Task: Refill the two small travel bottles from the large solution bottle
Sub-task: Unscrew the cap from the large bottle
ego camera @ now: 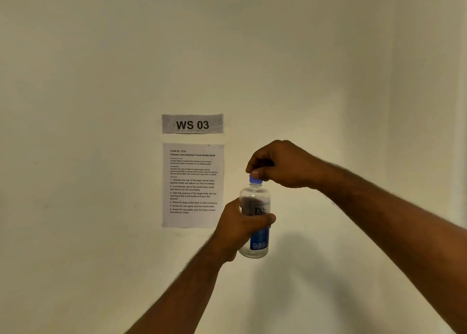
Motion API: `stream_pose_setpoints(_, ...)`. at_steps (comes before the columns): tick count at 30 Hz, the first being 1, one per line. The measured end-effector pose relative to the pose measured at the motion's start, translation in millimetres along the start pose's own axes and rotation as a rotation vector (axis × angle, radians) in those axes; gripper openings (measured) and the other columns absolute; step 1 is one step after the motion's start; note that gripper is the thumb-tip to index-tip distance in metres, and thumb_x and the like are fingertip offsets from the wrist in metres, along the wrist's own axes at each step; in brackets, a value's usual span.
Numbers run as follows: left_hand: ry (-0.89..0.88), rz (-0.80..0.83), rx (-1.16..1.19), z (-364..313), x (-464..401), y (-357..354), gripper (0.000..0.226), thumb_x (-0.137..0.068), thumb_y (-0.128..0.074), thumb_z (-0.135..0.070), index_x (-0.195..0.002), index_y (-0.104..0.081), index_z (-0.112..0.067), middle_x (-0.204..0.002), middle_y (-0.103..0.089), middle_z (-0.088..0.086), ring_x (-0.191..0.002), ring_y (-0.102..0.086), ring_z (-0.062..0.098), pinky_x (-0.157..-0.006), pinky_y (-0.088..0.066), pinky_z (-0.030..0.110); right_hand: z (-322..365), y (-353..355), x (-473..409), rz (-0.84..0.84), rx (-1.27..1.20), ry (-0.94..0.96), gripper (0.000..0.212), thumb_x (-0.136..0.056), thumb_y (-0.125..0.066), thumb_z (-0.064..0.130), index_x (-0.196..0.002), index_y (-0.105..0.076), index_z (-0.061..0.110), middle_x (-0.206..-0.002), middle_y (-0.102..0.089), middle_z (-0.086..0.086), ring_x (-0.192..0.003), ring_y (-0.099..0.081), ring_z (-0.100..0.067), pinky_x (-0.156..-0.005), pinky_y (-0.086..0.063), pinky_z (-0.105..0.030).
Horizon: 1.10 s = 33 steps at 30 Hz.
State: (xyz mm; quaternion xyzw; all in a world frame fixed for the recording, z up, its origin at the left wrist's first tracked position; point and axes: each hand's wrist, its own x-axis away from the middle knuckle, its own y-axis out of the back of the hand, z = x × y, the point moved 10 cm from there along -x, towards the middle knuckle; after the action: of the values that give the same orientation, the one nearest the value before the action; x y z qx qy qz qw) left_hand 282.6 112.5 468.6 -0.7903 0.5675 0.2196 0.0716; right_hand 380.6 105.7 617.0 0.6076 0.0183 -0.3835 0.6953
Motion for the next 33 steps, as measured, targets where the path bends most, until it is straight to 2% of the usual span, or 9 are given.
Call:
stream_pose_setpoints(4,0.001,0.001,0.000,-2.3,4.1,-0.4,0.038,-0.079,-0.083,-0.018,-0.111,-0.062,-0.023,-0.102,-0.076,0.009,-0.094,-0.075,0.026,-0.086,-0.061,0.041,-3.3,-4.7,5.8,0.102,-0.237,0.024,0.027,-0.092,-0.066,0.007,-0.115,-0.070,0.020,-0.111,-0.073,0.008,-0.105,-0.068,-0.007,-0.090,-0.056,-0.028)
stream_pose_setpoints(6,0.009,-0.004,-0.005,-2.6,5.0,0.5,0.037,-0.080,-0.083,-0.018,-0.110,-0.062,-0.024,-0.103,-0.076,0.008,-0.095,-0.075,0.026,-0.088,-0.060,0.043,-3.1,1.5,4.8,0.050,-0.246,0.017,0.022,-0.093,-0.067,0.022,-0.115,-0.070,0.022,-0.110,-0.073,0.008,-0.102,-0.069,-0.009,-0.083,-0.059,-0.028)
stream_pose_setpoints(10,0.011,-0.010,-0.018,-5.5,5.5,1.0,0.037,-0.080,-0.083,-0.019,-0.110,-0.061,-0.027,-0.106,-0.075,0.008,-0.098,-0.074,0.026,-0.089,-0.060,0.043,-0.9,7.6,0.6,-0.038,0.005,-0.018,0.026,-0.082,-0.074,0.049,-0.090,-0.076,0.024,-0.083,-0.074,0.006,-0.076,-0.069,-0.008,-0.068,-0.056,-0.025)
stream_pose_setpoints(14,0.003,-0.022,-0.032,-5.5,7.3,3.4,0.041,-0.079,-0.084,-0.019,-0.114,-0.062,-0.022,-0.104,-0.075,0.009,-0.096,-0.075,0.028,-0.090,-0.061,0.047,6.9,-2.0,-0.2,0.037,-0.014,0.028,0.014,-0.085,-0.077,0.021,-0.099,-0.076,0.019,-0.089,-0.074,0.007,-0.081,-0.069,-0.005,-0.076,-0.055,-0.024)
stream_pose_setpoints(18,-0.012,-0.035,-0.031,-3.0,10.9,1.9,0.035,-0.080,-0.083,-0.018,-0.106,-0.062,-0.028,-0.102,-0.076,0.008,-0.093,-0.075,0.026,-0.086,-0.061,0.043,6.7,-9.6,6.2,0.166,-0.136,0.024,0.034,-0.086,-0.068,-0.003,-0.112,-0.073,0.018,-0.108,-0.074,0.005,-0.101,-0.069,-0.008,-0.088,-0.056,-0.026)
stream_pose_setpoints(21,0.000,-0.032,-0.037,-0.1,11.9,1.0,0.037,-0.080,-0.083,-0.018,-0.109,-0.061,-0.026,-0.104,-0.075,0.008,-0.096,-0.074,0.026,-0.090,-0.060,0.046,3.4,-8.1,6.7,0.157,-0.209,-0.013,0.029,-0.091,-0.069,0.017,-0.121,-0.069,0.019,-0.115,-0.071,0.004,-0.103,-0.068,-0.012,-0.085,-0.060,-0.033)
stream_pose_setpoints(25,0.004,-0.037,-0.044,-0.9,11.8,1.2,0.038,-0.079,-0.083,-0.019,-0.109,-0.061,-0.026,-0.103,-0.076,0.006,-0.095,-0.074,0.024,-0.085,-0.061,0.038,5.5,-0.6,2.4,0.007,0.102,-0.035,0.032,-0.082,-0.073,0.052,-0.091,-0.077,0.021,-0.083,-0.075,0.004,-0.071,-0.072,-0.010,-0.070,-0.059,-0.026)
stream_pose_setpoints(29,0.016,-0.026,-0.060,1.5,13.3,0.5,0.044,-0.079,-0.083,-0.020,-0.118,-0.062,-0.019,-0.105,-0.075,0.008,-0.097,-0.074,0.027,-0.090,-0.060,0.044,11.6,-10.9,4.1,0.095,0.094,0.023,0.015,-0.086,-0.075,0.024,-0.101,-0.077,0.021,-0.090,-0.073,0.010,-0.079,-0.069,-0.005,-0.079,-0.056,-0.027)
stream_pose_setpoints(33,0.026,-0.040,-0.046,3.6,12.8,3.1,0.044,-0.080,-0.083,-0.021,-0.117,-0.061,-0.021,-0.107,-0.075,0.009,-0.098,-0.074,0.028,-0.093,-0.059,0.046,15.9,-15.3,8.6,0.189,-0.038,0.037,0.036,-0.089,-0.072,0.012,-0.122,-0.069,0.025,-0.115,-0.068,0.016,-0.102,-0.065,-0.003,-0.090,-0.052,-0.022)
